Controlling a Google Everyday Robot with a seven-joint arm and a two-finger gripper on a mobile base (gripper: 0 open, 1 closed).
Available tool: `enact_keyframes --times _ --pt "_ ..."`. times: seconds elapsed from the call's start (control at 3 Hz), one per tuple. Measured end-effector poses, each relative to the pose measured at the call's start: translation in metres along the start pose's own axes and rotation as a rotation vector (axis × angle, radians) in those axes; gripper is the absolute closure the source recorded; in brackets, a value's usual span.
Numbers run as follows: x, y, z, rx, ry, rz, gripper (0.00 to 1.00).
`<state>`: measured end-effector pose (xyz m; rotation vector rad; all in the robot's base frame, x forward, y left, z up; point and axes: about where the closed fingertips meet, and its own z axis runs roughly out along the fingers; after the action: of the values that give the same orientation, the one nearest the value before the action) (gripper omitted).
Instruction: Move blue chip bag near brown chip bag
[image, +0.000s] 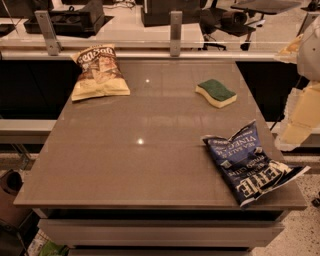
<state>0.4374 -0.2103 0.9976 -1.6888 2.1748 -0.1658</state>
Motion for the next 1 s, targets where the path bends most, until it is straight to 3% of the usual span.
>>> enact_keyframes --times 0.67,1.0 --pt "-0.001 0.002 0.007 -0.009 -0.024 0.007 0.00" --pt "-0.004 0.011 0.039 -0.074 -0.058 0.024 0.00"
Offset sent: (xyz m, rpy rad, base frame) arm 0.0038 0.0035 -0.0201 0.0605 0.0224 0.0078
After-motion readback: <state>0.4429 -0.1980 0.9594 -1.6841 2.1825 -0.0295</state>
